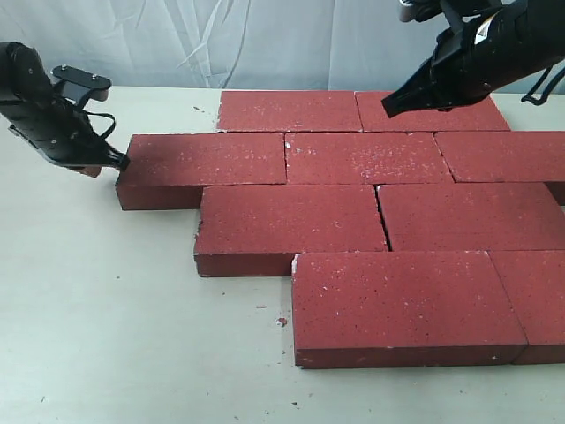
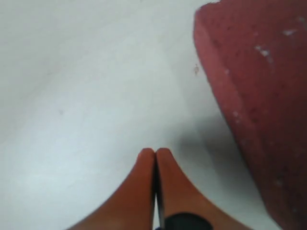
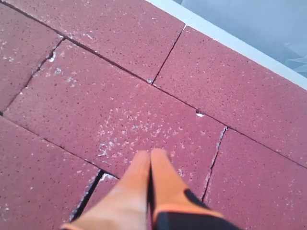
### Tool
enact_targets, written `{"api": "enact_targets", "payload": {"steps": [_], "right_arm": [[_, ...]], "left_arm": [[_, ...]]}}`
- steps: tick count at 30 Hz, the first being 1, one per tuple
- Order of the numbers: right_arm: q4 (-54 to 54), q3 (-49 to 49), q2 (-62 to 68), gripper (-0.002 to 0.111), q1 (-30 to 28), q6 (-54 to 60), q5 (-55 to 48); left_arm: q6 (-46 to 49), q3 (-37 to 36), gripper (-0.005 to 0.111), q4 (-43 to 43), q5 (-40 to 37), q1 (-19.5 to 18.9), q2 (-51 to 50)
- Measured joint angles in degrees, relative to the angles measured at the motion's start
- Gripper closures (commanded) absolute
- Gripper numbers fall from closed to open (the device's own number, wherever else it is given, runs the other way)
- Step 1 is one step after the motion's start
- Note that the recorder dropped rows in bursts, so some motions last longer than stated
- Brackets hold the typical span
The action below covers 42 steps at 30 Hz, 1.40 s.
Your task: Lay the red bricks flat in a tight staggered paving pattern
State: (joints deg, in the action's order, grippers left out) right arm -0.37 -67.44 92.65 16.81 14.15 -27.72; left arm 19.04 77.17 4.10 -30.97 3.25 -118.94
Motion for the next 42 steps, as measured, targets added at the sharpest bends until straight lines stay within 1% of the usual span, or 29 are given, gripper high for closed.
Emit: {"api": "enact_targets", "payload": {"steps": [3,6,12,18,22,28,29,32,35,38,42], "right_arm": [[1.2,0.0,0.0,0.109,0.0,0.0,1.3],[2.1,0.0,0.0,0.109,0.0,0.0,2.8],[2.5,0.0,0.1,0.109,0.0,0.0,6.1],[2.5,0.0,0.9,0.109,0.0,0.0,9.3],[2.3,-1.5,1.4,0.109,0.0,0.1,4.2],[-4.5,-5.9,1.9,0.109,-0.6,0.3,-15.7],[-5.3,-6.5,1.9,0.109,-1.6,-0.1,-18.8],[-6.1,-6.7,1.3,0.109,-5.2,-1.2,-23.4],[-6.5,-6.7,-0.2,0.109,-9.1,-3.5,-25.1],[-6.6,-5.6,-2.8,0.109,-11.6,-4.9,-24.1],[-7.4,-1.5,-7.6,0.109,-12.4,-6.5,-19.1]], "left_arm": [[-0.5,0.4,0.107,-2.3,-3.4,-2.0,1.8],[-1.4,0.8,0.107,-2.5,-7.9,-3.0,4.2],[-1.9,0.9,0.107,-3.4,-18.0,-3.2,8.7],[-1.9,0.9,0.107,-2.8,-20.6,-3.1,12.8],[-1.9,0.8,0.107,-1.8,-21.4,-3.0,16.0],[-1.9,-3.7,0.107,2.1,-17.7,-3.0,21.4],[-1.9,-4.9,0.107,2.2,-16.8,-3.0,22.5],[-1.9,-8.3,0.107,2.5,-14.2,-2.7,26.3],[-1.9,-11.2,0.107,2.5,-10.2,-2.6,30.4],[-1.9,-14.0,0.107,2.5,-6.1,-2.4,34.9],[-0.5,-17.9,0.107,2.8,-1.1,-1.6,41.5]]}}
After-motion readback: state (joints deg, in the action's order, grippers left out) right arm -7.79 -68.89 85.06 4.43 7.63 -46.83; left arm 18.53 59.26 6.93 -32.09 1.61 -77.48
